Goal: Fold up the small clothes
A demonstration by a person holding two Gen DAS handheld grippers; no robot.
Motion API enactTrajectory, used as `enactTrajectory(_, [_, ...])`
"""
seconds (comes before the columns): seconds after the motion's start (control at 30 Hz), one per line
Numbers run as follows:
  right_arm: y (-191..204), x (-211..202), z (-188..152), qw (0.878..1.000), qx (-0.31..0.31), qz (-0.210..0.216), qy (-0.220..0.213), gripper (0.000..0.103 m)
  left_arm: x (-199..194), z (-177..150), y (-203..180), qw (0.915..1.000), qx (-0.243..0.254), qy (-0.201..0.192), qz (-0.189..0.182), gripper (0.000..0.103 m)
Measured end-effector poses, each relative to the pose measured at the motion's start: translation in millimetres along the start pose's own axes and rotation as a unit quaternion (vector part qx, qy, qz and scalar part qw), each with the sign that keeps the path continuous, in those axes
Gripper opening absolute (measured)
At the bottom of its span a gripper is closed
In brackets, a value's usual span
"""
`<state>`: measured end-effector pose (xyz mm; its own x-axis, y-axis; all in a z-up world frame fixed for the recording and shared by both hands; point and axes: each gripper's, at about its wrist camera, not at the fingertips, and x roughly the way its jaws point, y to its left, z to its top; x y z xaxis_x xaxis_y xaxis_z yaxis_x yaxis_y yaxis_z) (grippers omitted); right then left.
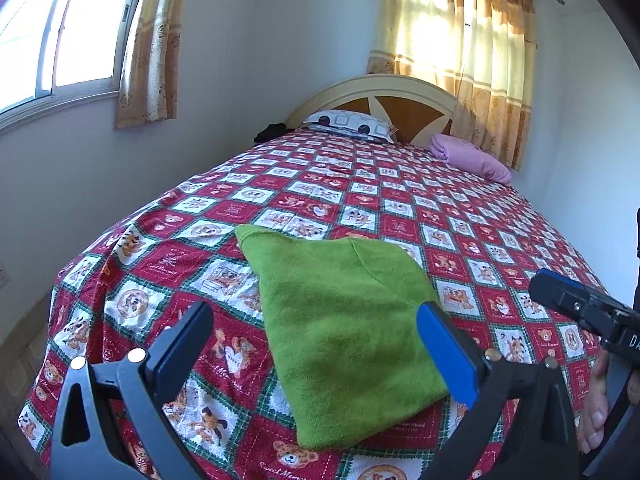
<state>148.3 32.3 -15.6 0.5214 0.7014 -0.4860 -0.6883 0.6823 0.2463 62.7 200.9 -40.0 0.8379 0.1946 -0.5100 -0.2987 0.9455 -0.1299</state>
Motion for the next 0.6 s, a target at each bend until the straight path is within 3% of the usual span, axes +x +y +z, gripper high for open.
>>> enactTrajectory(0.6, [2.3, -4.7, -1.7, 1.000, -0.002, -0.001, -0.008, 0.068, -0.4, -0.8, -3.1, 1.0000, 0.002, 0.000, -0.001, 0.103])
